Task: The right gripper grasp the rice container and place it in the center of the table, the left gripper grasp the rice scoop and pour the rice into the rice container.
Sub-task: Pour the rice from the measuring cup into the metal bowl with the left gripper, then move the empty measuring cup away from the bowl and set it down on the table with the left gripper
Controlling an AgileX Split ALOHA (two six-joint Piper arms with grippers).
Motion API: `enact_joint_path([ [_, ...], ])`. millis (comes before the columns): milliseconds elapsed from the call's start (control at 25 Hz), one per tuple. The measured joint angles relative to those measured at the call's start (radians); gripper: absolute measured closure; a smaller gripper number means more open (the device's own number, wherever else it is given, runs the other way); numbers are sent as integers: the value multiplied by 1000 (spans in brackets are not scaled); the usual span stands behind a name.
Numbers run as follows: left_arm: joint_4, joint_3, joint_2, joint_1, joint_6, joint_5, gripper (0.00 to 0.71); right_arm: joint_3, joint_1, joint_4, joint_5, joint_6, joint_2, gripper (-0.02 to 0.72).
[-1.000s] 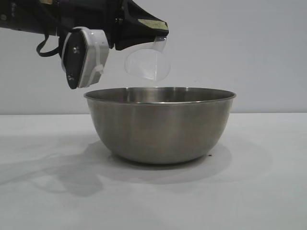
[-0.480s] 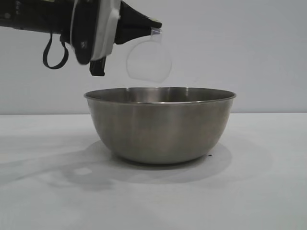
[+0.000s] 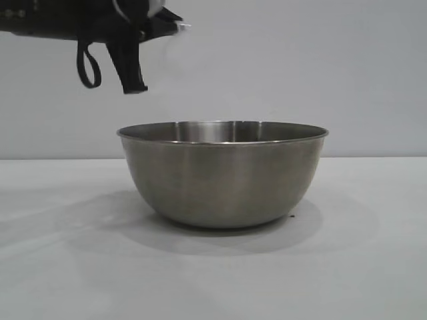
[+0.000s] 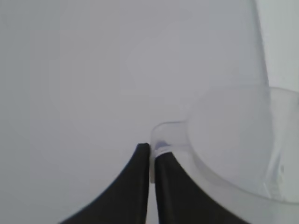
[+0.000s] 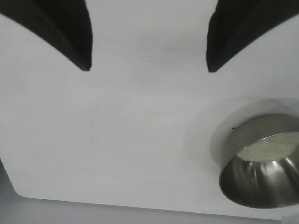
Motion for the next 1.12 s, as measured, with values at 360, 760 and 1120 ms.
enact_joint_path([
  [360,-225,51,0,0,-299,0,710,0,0,0,0,0,0,261],
  [760,-347,221,-3,0,-502,0,710,0,0,0,0,0,0,261],
  [1120,-362,302,18,0,-531,0,710,0,0,0,0,0,0,261],
])
